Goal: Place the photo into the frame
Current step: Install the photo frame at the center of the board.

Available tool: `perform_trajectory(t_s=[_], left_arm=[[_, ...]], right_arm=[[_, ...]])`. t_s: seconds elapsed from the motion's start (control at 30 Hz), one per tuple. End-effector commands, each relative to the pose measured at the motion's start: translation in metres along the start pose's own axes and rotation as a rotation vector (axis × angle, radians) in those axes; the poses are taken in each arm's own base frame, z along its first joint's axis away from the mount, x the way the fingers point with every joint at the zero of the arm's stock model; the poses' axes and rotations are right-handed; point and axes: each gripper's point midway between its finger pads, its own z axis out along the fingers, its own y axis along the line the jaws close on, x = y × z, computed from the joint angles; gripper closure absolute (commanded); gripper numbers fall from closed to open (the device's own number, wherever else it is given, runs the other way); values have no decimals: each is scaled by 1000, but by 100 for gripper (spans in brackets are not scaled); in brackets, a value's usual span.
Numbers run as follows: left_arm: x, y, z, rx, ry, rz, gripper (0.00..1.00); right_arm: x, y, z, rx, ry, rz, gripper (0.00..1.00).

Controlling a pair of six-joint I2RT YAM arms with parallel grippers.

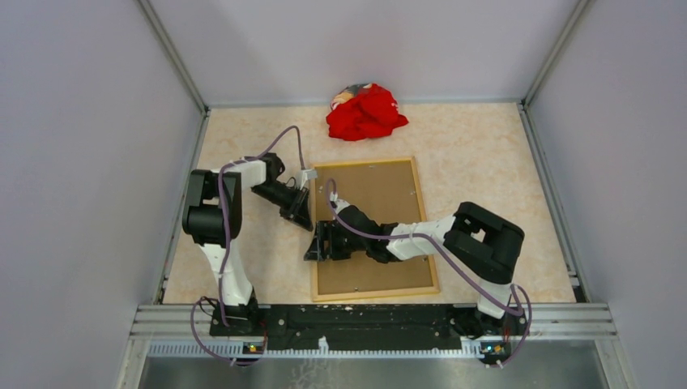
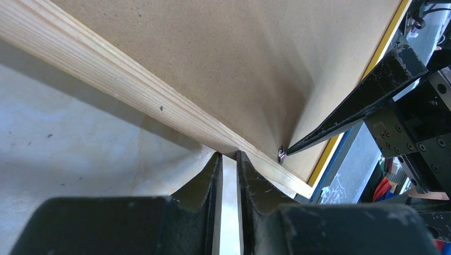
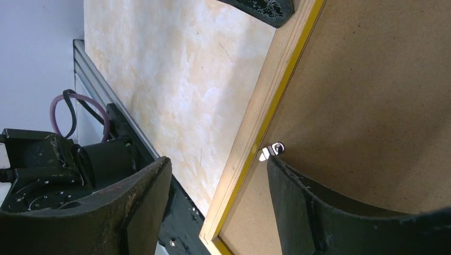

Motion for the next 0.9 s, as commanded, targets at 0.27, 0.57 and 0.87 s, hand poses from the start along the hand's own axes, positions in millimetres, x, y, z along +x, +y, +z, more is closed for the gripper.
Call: perform_trajectory(t_s=[0.27, 0.57, 0.87], left_arm=[[-10, 8, -1, -49, -29, 105, 81], [-11, 7, -1, -44, -31, 107, 81], [-10, 8, -2, -52, -27, 112, 81]], right_arm=[[0, -1, 9, 12, -18, 15, 34], [6, -4, 9, 32, -31, 45, 35], [16, -13, 10, 63, -42, 98, 35]])
